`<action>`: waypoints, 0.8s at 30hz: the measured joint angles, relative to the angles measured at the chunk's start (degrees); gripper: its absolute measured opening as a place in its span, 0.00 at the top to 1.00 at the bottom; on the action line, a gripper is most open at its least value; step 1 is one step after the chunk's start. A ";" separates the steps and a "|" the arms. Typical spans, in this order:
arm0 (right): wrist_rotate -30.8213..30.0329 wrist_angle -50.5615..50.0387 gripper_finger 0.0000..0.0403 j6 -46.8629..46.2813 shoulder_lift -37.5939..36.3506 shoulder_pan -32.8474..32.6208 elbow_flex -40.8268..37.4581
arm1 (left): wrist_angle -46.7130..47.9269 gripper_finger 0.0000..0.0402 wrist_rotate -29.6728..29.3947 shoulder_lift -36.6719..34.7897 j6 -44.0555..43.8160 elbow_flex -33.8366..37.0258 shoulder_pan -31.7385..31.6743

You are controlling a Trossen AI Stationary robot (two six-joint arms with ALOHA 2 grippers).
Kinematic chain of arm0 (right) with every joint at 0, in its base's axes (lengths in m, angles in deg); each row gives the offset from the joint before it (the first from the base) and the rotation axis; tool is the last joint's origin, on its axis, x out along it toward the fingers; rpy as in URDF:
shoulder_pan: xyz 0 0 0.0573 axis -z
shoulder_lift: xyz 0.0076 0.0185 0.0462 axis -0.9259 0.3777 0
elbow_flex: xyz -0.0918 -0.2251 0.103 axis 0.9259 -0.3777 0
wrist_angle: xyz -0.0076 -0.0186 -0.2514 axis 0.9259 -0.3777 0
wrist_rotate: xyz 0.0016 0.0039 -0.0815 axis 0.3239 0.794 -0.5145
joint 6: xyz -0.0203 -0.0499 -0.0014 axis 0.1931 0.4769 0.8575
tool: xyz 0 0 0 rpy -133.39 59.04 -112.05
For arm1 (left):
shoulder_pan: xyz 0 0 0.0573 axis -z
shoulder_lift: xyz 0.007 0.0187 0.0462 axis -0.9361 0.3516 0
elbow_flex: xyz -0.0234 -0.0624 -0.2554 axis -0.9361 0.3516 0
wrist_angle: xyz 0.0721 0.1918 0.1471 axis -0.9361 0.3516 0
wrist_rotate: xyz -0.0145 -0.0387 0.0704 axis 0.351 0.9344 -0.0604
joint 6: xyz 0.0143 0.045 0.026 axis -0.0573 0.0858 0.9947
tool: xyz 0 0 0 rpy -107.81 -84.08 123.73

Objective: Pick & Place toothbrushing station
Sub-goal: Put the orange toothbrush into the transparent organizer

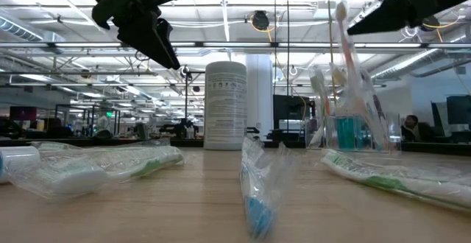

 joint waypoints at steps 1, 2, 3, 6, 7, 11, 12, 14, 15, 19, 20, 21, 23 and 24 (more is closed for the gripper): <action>-2.13 0.15 1.00 1.45 -1.50 -0.02 0.00 | -0.03 0.50 -0.01 0.00 0.70 0.00 0.00; -4.86 0.09 1.00 3.04 -2.90 -0.02 0.00 | -0.01 0.50 0.00 0.00 1.22 0.00 0.00; -8.30 0.10 1.00 4.94 -4.21 -0.02 0.00 | -0.01 0.50 -0.01 0.00 1.57 0.00 0.00; -18.39 0.07 1.00 9.00 -7.45 -0.02 0.00 | -0.01 0.50 -0.01 0.00 1.33 0.00 0.00; -20.76 0.05 1.00 9.40 -8.26 0.00 0.00 | 0.01 0.50 -0.01 0.00 1.13 0.00 0.00; -23.83 0.04 1.00 9.45 -9.64 0.00 0.00 | 0.00 0.50 0.00 0.00 -0.17 0.01 0.00; -23.80 0.00 1.00 8.97 -9.63 -0.02 0.00 | 0.01 0.50 0.00 0.00 -0.12 0.01 0.00; -23.77 0.04 1.00 7.27 -9.15 -0.02 -0.06 | 0.01 0.50 0.01 0.00 -0.07 0.00 0.00; -23.76 0.17 1.00 6.53 -8.86 0.01 -0.37 | 0.01 0.50 0.01 0.00 -0.07 0.00 0.00; -23.76 0.01 1.00 4.68 -8.00 0.55 -3.35 | 0.01 0.50 -0.01 0.00 -0.09 0.00 0.00; -23.78 0.05 1.00 4.67 -7.89 0.89 -4.22 | 0.01 0.50 0.01 0.00 -0.27 0.00 0.00; -23.83 0.22 1.00 4.61 -7.89 1.26 -4.96 | 0.01 0.50 0.01 0.00 -0.32 0.00 0.00; -23.79 0.75 1.00 3.79 -7.93 2.19 -6.00 | 0.02 0.50 0.01 0.00 -0.33 0.00 0.00; -23.64 0.82 1.00 2.94 -7.93 2.60 -6.47 | 0.03 0.50 0.01 0.00 -0.35 0.00 0.00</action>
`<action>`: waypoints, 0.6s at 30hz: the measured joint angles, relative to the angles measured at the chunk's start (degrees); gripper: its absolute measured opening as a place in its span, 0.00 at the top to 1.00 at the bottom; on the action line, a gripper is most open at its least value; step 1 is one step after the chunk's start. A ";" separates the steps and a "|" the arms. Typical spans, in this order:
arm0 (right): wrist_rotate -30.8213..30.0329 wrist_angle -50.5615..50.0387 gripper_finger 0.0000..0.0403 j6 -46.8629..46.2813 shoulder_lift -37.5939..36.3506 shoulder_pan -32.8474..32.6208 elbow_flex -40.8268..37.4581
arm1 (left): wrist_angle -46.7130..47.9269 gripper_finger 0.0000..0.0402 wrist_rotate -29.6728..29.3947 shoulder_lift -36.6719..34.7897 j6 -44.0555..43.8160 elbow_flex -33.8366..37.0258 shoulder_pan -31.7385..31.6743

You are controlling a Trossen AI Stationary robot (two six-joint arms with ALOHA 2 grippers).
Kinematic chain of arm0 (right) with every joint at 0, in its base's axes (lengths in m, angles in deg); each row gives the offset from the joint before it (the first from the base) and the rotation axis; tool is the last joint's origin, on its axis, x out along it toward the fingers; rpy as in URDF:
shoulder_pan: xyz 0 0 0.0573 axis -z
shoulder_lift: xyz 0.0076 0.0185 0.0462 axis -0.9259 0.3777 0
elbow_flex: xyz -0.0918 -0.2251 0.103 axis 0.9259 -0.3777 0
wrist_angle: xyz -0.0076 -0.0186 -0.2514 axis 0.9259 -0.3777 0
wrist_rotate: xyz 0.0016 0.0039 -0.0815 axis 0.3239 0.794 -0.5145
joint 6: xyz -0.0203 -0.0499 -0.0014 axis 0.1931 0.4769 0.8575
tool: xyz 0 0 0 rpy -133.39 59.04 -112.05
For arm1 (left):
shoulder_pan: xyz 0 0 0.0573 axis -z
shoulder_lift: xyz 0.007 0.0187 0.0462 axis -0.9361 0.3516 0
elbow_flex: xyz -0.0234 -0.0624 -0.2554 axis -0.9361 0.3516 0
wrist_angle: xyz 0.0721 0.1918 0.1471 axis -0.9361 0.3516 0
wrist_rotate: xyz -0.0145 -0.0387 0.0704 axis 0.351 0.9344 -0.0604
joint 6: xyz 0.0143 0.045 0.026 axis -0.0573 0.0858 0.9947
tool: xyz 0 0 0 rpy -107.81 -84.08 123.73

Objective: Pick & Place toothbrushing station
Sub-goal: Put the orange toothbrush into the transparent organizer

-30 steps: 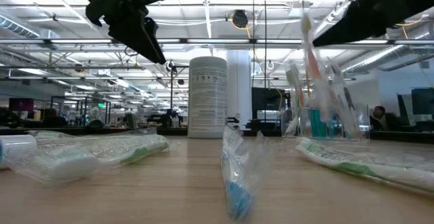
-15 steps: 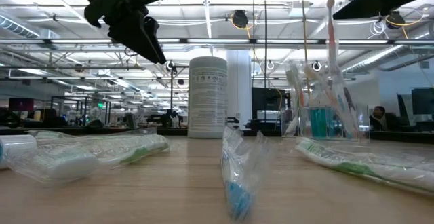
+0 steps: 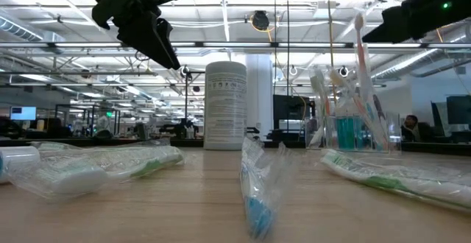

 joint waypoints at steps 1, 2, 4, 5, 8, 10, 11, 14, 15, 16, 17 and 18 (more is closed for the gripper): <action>0.33 -0.04 1.00 -0.92 0.06 0.35 -0.49 | 0.00 0.50 0.00 0.00 0.00 0.00 0.00; 1.26 -0.04 1.00 -1.65 0.23 0.67 -1.02 | 0.00 0.50 0.00 0.00 -0.01 0.00 0.00; 2.72 -0.04 1.00 -3.26 0.56 1.33 -2.17 | 0.00 0.50 0.00 0.00 -0.02 0.00 0.00; 3.30 -0.02 1.00 -4.28 0.71 1.67 -2.88 | 0.00 0.50 0.00 0.00 -0.02 0.00 0.00; 4.94 -0.07 1.00 -7.50 1.32 2.50 -5.36 | 0.02 0.50 0.00 0.00 -0.04 0.00 0.00; 7.15 0.15 1.00 -10.14 1.77 2.98 -7.15 | 0.00 0.50 0.00 0.00 -0.07 0.00 0.00; 7.74 0.36 1.00 -11.52 1.94 3.21 -8.14 | 0.02 0.50 0.00 0.00 -0.07 0.00 0.00; 7.90 0.66 1.00 -16.55 2.46 3.50 -11.31 | 0.02 0.50 0.02 0.00 -0.09 0.00 0.00; 8.61 1.17 1.00 -18.14 2.60 3.48 -12.37 | 0.02 0.50 0.02 0.00 -0.09 0.00 0.00; 9.97 2.25 1.00 -19.11 2.70 3.47 -13.42 | 0.02 0.50 0.02 0.00 -0.13 0.00 0.00; 11.46 3.36 1.00 -19.48 2.78 3.47 -14.36 | 0.02 0.50 0.01 0.00 -0.22 0.00 0.00; 12.71 4.23 1.00 -19.67 2.81 3.47 -15.01 | 0.02 0.50 0.02 0.00 -0.53 0.00 0.00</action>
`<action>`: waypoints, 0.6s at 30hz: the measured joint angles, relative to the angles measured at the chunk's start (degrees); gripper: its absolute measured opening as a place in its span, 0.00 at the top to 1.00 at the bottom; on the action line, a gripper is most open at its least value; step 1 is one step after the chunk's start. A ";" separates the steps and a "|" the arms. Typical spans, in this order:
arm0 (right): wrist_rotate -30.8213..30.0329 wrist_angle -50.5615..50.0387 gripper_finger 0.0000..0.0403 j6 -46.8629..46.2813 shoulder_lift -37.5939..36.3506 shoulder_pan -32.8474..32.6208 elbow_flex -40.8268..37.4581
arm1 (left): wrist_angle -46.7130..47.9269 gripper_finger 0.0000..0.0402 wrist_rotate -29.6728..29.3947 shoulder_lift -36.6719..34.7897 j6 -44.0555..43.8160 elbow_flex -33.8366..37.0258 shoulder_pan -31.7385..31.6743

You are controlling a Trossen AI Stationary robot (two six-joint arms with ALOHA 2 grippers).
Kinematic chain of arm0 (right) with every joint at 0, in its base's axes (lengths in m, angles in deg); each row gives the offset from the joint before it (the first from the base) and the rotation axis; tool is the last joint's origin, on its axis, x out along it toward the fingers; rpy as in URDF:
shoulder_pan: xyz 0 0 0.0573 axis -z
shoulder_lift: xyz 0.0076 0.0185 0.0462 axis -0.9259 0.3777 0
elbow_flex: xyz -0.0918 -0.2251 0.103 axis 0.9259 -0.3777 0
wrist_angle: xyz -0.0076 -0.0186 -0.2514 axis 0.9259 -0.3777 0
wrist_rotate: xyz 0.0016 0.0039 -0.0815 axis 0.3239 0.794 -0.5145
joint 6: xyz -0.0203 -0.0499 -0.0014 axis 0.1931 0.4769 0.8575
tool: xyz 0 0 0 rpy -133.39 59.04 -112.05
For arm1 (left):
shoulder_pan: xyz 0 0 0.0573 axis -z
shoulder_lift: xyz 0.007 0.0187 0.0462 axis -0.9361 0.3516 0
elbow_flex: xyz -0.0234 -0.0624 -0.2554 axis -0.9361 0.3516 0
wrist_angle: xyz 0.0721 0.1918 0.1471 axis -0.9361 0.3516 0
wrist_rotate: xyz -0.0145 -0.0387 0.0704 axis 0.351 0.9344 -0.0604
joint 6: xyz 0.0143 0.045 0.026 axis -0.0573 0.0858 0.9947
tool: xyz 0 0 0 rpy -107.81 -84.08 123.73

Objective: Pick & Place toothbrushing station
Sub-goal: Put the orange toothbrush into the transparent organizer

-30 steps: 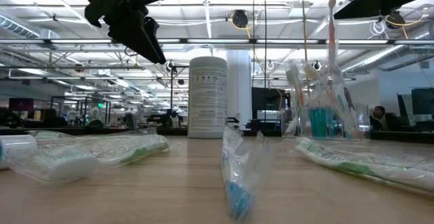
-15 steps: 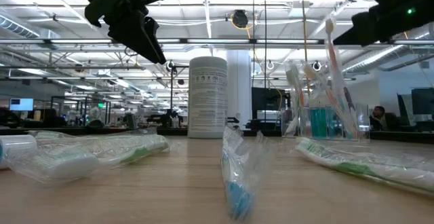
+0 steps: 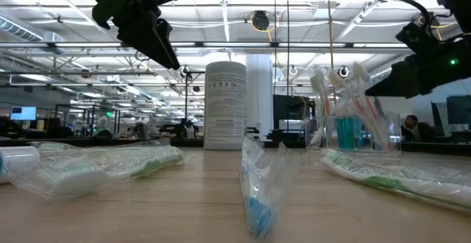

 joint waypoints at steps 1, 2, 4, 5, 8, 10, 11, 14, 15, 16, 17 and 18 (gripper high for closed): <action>0.84 0.61 1.00 -0.02 0.03 0.00 -0.49 | -0.01 0.50 0.00 0.00 -0.22 0.00 0.00; 1.10 0.97 1.00 0.01 0.02 0.00 -0.87 | -0.02 0.50 0.00 0.00 -0.48 0.00 0.00; 1.18 1.96 1.00 0.59 0.02 0.00 -1.05 | 0.00 0.50 0.00 0.00 -0.63 0.00 0.00; 1.51 3.04 1.00 1.06 0.05 0.00 -1.08 | 0.00 0.50 0.00 0.00 -0.67 0.00 0.00; 2.25 6.24 1.00 3.76 0.05 0.00 -1.10 | 0.00 0.50 0.00 0.00 -0.68 0.00 0.00; 2.23 7.28 1.00 5.33 0.06 0.00 -1.12 | 0.00 0.50 0.00 0.00 -0.69 0.00 0.00; 2.19 7.61 0.99 5.63 0.07 0.00 -1.14 | 0.00 0.50 0.00 0.00 -0.69 0.00 0.00; 2.15 8.75 0.96 5.51 0.05 0.00 -1.16 | -0.02 0.50 0.00 0.00 -0.79 0.00 0.00; 2.12 9.05 0.94 5.56 0.05 0.00 -1.14 | -0.02 0.50 0.00 0.00 -0.94 0.00 0.00; 2.08 9.17 0.93 5.70 0.05 0.00 -1.14 | -0.02 0.50 0.00 0.00 -1.03 0.00 0.00; 1.90 9.17 0.91 6.00 0.01 0.00 -1.14 | -0.01 0.50 0.00 0.00 -1.09 0.00 0.00; 1.25 9.17 0.89 6.39 -0.10 0.00 -1.14 | -0.02 0.50 0.00 0.00 -1.09 0.00 0.00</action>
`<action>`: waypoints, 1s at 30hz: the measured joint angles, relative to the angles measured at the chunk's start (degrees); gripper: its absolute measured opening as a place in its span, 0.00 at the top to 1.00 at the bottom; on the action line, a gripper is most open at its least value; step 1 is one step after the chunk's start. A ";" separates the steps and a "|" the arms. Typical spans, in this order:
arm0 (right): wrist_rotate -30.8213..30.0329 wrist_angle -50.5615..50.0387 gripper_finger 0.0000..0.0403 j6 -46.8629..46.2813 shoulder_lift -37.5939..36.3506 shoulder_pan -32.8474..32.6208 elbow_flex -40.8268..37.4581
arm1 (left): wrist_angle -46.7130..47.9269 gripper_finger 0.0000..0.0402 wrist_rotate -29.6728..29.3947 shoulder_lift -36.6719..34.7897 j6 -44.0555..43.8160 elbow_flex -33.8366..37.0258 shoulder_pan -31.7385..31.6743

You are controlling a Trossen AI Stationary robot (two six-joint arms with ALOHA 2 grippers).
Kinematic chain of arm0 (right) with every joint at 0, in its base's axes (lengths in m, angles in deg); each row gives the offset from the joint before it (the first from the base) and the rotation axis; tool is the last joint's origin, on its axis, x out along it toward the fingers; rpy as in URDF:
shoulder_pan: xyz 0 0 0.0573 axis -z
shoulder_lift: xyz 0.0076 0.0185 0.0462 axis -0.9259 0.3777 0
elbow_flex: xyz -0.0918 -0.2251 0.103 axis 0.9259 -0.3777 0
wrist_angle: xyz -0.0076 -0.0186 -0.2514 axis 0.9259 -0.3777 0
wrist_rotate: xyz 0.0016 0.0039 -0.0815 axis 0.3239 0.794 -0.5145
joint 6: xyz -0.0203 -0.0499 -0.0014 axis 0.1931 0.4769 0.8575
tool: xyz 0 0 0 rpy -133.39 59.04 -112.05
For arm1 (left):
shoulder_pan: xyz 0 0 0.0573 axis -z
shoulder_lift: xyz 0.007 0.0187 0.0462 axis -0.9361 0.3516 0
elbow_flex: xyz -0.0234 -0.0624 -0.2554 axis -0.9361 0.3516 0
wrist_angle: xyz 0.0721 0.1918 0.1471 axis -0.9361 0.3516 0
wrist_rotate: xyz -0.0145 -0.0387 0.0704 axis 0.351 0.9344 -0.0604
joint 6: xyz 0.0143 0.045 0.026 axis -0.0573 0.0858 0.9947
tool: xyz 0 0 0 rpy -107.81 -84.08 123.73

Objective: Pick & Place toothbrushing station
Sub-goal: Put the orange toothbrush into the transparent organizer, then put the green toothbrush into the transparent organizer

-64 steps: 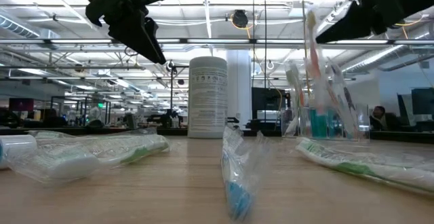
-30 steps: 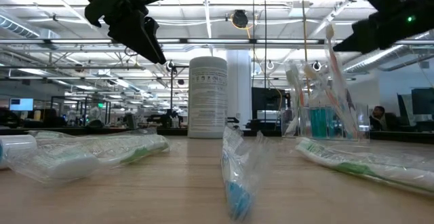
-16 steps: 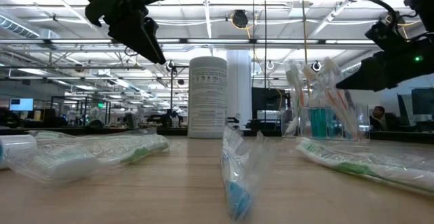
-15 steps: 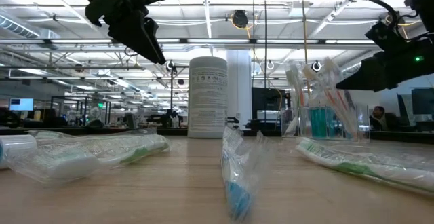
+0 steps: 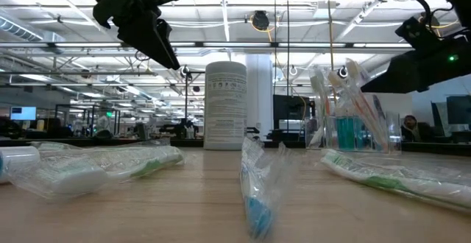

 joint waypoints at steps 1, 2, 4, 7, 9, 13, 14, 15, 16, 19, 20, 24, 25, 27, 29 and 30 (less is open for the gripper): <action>-1.31 0.01 0.86 0.95 -0.13 0.00 0.00 | 0.00 0.50 0.00 0.00 0.00 0.00 0.00; -3.17 -0.01 0.84 2.24 -0.31 -0.02 0.09 | 0.00 0.50 0.00 0.00 0.00 0.00 0.00; -7.28 0.78 0.80 5.81 -0.62 -0.02 0.54 | 0.00 0.50 0.00 0.00 0.00 0.00 0.00; -11.23 6.30 0.74 11.80 -0.81 -0.02 0.63 | 0.00 0.50 0.00 0.00 0.00 0.00 0.00; -11.19 11.94 0.71 17.38 -0.87 -0.02 0.63 | 0.00 0.50 0.00 0.00 0.00 0.00 0.00; -11.22 26.36 0.66 28.56 -0.87 -0.56 0.66 | -0.02 0.50 0.00 0.00 0.00 0.00 0.01; -11.36 29.32 0.65 30.52 -0.87 -0.83 0.66 | -0.01 0.50 0.00 0.00 -0.01 0.00 0.02; -11.44 31.54 0.64 31.85 -0.87 -1.11 0.66 | -0.02 0.50 0.00 0.00 -0.03 0.00 0.00; -11.46 32.94 0.64 32.83 -0.87 -1.40 0.68 | -0.02 0.50 0.00 0.00 -0.09 0.00 0.02; -11.33 33.57 0.63 33.66 -0.87 -2.81 0.68 | -0.02 0.50 0.07 0.00 -0.93 0.00 0.02; -11.14 34.10 0.63 33.63 -0.83 -3.33 0.68 | -0.02 0.50 0.08 0.00 -1.09 0.00 0.02; -8.01 38.68 0.63 33.61 -0.38 -5.85 0.69 | -0.03 0.50 0.09 0.00 -0.82 0.00 0.02; -7.32 40.12 0.63 33.63 -0.18 -6.45 0.71 | -0.17 0.50 0.09 0.00 -0.79 0.01 0.02; -6.45 42.23 0.63 34.04 0.25 -7.40 0.81 | -0.90 0.50 0.06 0.00 -0.72 0.00 0.00; -6.52 42.29 0.63 33.73 0.92 -8.27 1.91 | -1.95 0.50 0.04 0.00 -0.68 0.00 0.00; -6.48 42.18 0.63 33.42 1.42 -8.76 2.70 | -2.62 0.50 0.04 0.00 -0.68 0.00 0.00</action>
